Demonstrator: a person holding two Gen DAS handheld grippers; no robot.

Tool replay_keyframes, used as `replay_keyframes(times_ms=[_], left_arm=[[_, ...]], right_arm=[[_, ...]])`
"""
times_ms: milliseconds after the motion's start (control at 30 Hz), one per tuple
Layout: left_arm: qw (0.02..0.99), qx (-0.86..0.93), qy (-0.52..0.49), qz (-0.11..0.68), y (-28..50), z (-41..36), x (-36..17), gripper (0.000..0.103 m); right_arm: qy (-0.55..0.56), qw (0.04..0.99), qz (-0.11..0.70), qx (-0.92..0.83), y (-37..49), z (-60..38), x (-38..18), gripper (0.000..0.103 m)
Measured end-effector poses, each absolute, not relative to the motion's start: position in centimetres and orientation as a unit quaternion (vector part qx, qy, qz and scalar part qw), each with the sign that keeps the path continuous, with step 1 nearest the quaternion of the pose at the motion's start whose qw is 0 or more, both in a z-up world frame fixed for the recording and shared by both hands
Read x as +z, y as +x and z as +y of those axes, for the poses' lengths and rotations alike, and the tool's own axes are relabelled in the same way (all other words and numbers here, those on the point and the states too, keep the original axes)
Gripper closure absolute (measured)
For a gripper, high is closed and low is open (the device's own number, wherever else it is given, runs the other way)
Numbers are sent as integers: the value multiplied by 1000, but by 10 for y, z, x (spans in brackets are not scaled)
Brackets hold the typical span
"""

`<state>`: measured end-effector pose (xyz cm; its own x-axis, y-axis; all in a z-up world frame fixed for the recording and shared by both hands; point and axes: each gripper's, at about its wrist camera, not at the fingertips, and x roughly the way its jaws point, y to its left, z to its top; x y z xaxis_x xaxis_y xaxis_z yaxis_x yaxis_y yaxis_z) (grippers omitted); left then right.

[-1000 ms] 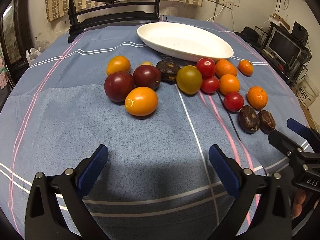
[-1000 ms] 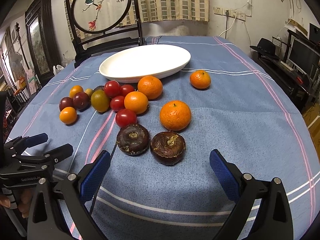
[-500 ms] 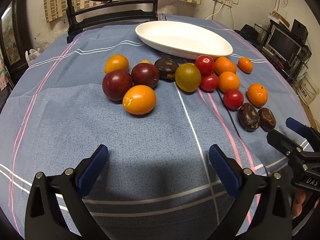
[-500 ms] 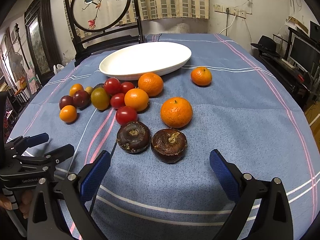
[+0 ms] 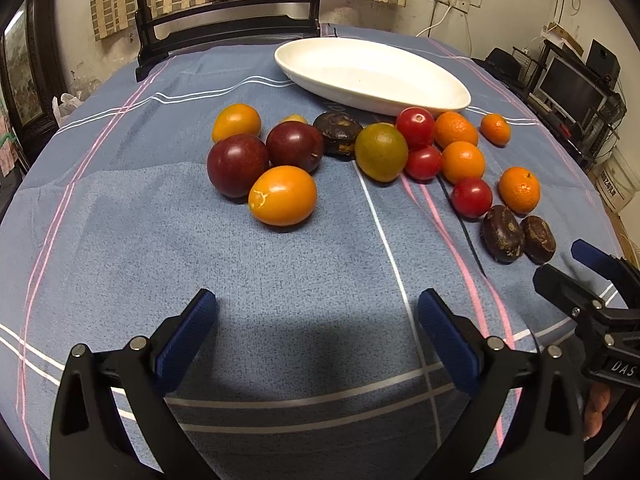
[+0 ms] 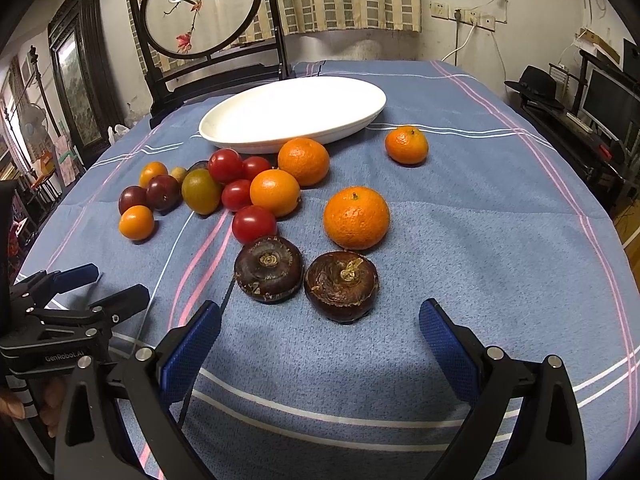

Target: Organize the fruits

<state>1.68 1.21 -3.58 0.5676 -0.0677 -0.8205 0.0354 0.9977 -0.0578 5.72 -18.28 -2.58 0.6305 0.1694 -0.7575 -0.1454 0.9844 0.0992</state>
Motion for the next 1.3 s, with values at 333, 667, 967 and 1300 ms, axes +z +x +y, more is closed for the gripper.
replay_keyframes(times_ms=[333,667,967,1300], left_arm=[[885,-29,-17,464,16,11,-36,4],[888,-44,-8,457,10,13,-31,4],[895,-38,-14,444,7,39,-19,4],[877,-36,-31,478,39,45,-29,4]], right_arm=[[15,902,423,88,57,-183,-26,4],[-17,900,422,102,58,-189,-13,4],[-85,879,460,93,76,-179,-28,43],[-40,886,452,93,79,-187,-32,62]])
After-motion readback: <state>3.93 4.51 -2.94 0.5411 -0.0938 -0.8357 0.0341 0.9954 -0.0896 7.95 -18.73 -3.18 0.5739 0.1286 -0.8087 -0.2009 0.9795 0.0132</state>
